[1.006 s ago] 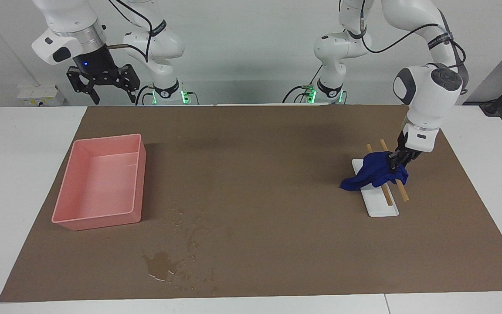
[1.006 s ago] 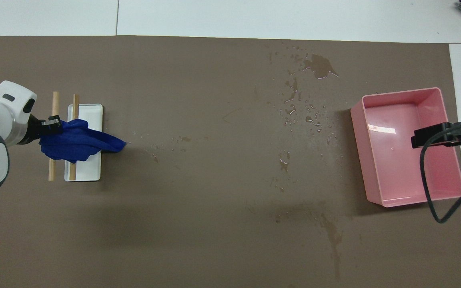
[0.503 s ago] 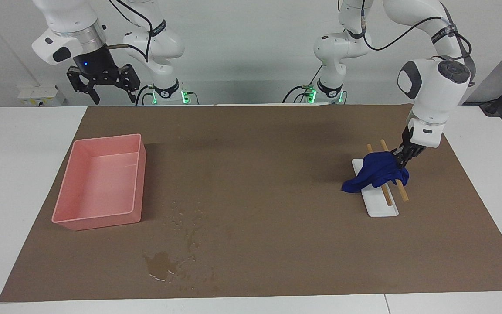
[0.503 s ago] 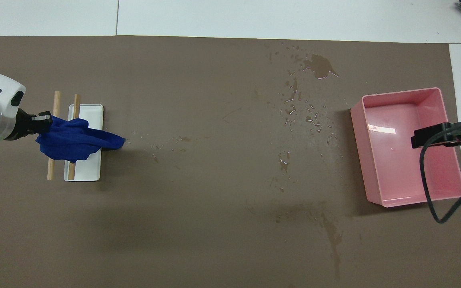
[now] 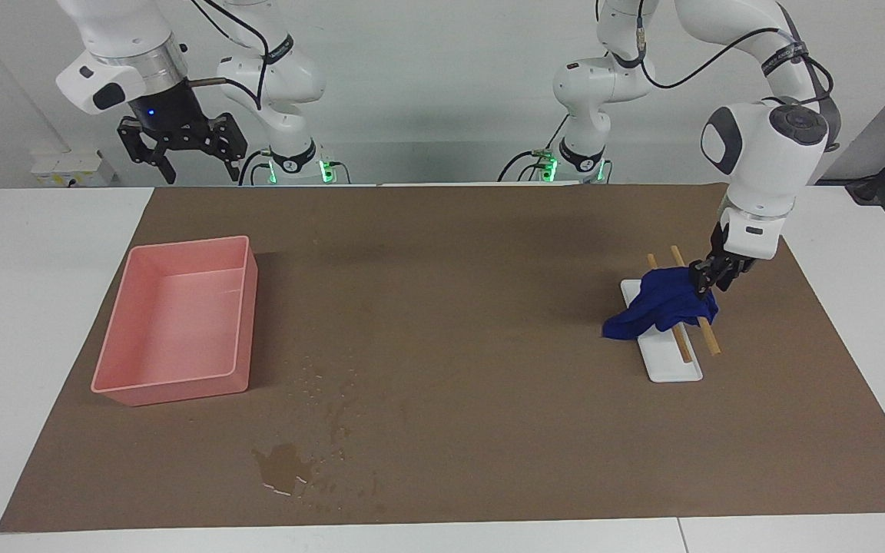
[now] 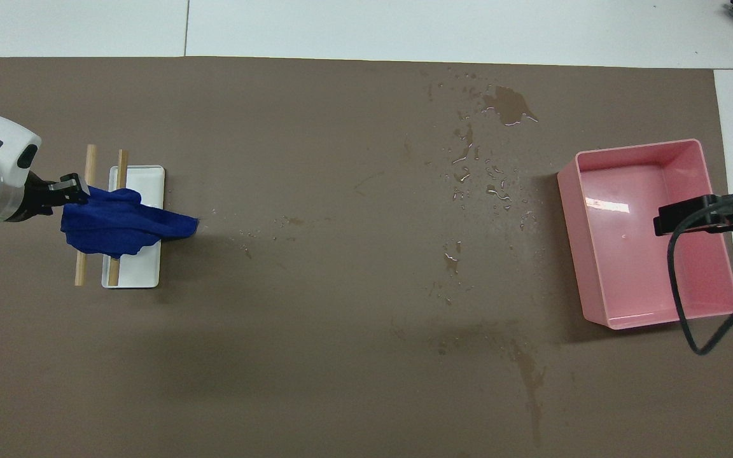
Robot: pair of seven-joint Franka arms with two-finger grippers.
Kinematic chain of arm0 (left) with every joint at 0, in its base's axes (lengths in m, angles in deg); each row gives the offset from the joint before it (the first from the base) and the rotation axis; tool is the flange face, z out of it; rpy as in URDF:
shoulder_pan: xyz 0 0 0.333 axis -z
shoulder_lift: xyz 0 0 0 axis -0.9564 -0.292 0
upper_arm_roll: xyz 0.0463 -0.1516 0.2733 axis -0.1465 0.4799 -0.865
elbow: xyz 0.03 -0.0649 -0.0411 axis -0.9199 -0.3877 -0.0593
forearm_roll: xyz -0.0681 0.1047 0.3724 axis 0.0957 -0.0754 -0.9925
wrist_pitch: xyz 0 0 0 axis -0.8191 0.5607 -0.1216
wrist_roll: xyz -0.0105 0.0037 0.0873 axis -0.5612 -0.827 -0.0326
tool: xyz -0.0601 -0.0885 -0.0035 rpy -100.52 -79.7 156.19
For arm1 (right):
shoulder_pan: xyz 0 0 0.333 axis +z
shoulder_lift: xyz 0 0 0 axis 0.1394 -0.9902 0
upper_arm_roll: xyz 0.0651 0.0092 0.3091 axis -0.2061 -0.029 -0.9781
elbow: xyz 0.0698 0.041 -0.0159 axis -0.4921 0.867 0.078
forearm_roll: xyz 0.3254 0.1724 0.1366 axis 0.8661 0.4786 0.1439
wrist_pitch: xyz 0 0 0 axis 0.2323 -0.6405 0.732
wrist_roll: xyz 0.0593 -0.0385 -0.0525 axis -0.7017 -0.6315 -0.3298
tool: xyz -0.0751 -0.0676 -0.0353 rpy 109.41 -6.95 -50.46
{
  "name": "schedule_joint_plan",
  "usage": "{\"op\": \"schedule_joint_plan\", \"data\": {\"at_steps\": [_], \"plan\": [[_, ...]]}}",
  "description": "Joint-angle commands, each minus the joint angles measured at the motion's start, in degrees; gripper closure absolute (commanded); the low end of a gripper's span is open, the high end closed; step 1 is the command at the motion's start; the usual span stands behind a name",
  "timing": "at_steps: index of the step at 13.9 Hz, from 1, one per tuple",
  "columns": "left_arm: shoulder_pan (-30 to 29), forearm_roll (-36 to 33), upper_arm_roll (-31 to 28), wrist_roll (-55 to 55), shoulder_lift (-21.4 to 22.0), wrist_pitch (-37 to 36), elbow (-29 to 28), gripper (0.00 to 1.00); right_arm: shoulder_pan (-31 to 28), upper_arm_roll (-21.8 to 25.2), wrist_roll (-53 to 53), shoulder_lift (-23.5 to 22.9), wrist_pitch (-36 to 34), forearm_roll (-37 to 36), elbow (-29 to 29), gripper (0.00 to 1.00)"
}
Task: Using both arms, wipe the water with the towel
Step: 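Close the left gripper on the blue cloth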
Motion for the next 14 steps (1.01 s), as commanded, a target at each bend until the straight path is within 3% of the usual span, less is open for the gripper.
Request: {"op": "schedule_joint_plan", "data": {"at_steps": [1,3,4,6,7,10,14], "plan": [[0.6,-1.5,-0.3,-1.4,1.4,1.6,-3.2,0.0,-1.0,-0.6,-1.1,1.1,0.7,-0.5,1.3,0.0],[0.6,-1.5,-0.2,-1.8,2.3,1.9,-5.2,0.01,-1.0,-0.6,-1.1,1.1,0.7,-0.5,1.3,0.0],[0.6,-1.5,-0.2,-3.3,2.3,1.9,-5.2,0.18,-1.0,-0.6,-1.1,1.2,0.7,-0.5,1.3,0.0],[0.7,-1.5,-0.1,-4.9,2.2,2.0,-5.0,0.83,-1.0,-0.6,-1.1,1.1,0.7,-0.5,1.3,0.0],[0.7,-1.5,-0.1,-5.1,2.2,2.1,-5.2,1.0,-1.0,-0.6,-1.1,1.1,0.7,-0.5,1.3,0.0],[0.6,-1.5,-0.1,-4.9,1.9,2.2,-4.6,1.0,-1.0,-0.6,-1.1,1.1,0.7,-0.5,1.3,0.0],[0.5,1.1,-0.1,-4.8,1.2,-2.0,0.6,1.0,-1.0,-0.6,-1.1,1.1,0.7,-0.5,1.3,0.0]]}}
